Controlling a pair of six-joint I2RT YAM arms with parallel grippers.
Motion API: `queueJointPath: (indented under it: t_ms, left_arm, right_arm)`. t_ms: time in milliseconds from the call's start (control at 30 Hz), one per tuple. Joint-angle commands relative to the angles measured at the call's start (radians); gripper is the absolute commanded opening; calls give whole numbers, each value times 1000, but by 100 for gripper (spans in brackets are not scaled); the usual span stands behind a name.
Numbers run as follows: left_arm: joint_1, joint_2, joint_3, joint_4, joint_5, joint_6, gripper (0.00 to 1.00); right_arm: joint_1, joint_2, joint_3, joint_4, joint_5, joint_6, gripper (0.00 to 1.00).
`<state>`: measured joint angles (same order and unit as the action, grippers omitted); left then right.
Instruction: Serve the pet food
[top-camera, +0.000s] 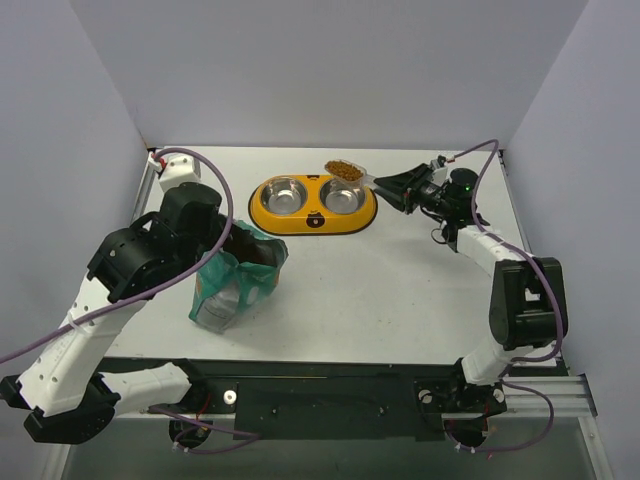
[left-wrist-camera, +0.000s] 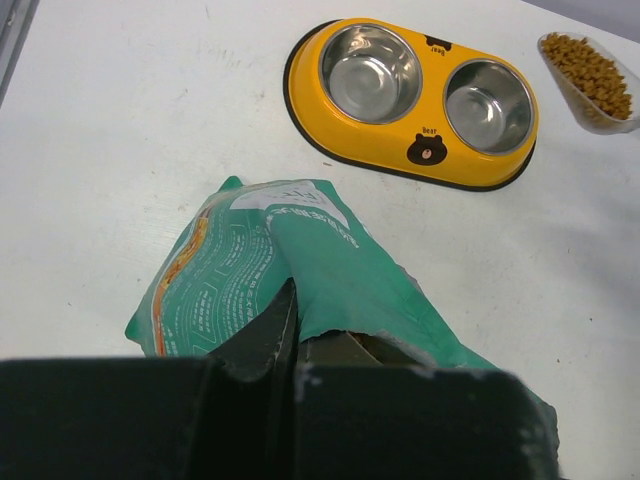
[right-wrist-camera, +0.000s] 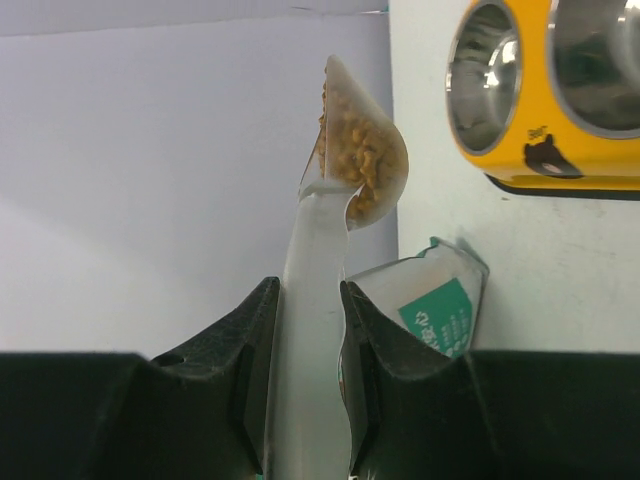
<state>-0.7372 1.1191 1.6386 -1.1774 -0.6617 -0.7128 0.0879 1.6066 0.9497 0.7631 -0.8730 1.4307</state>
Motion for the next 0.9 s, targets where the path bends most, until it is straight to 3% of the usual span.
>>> queueJointPath:
  t_ms: [0, 433, 867]
  left_arm:
    - [-2, -73, 70, 246, -21, -4, 0]
    - [-4, -76, 52, 271, -21, -27, 0]
    - [-4, -68, 66, 255, -16, -39, 0]
  right_arm:
    - [-10, 42, -20, 96, -11, -94, 0]
    - [-19, 131, 21, -241, 65, -349, 0]
    - [-1, 159, 230, -725, 187, -590, 0]
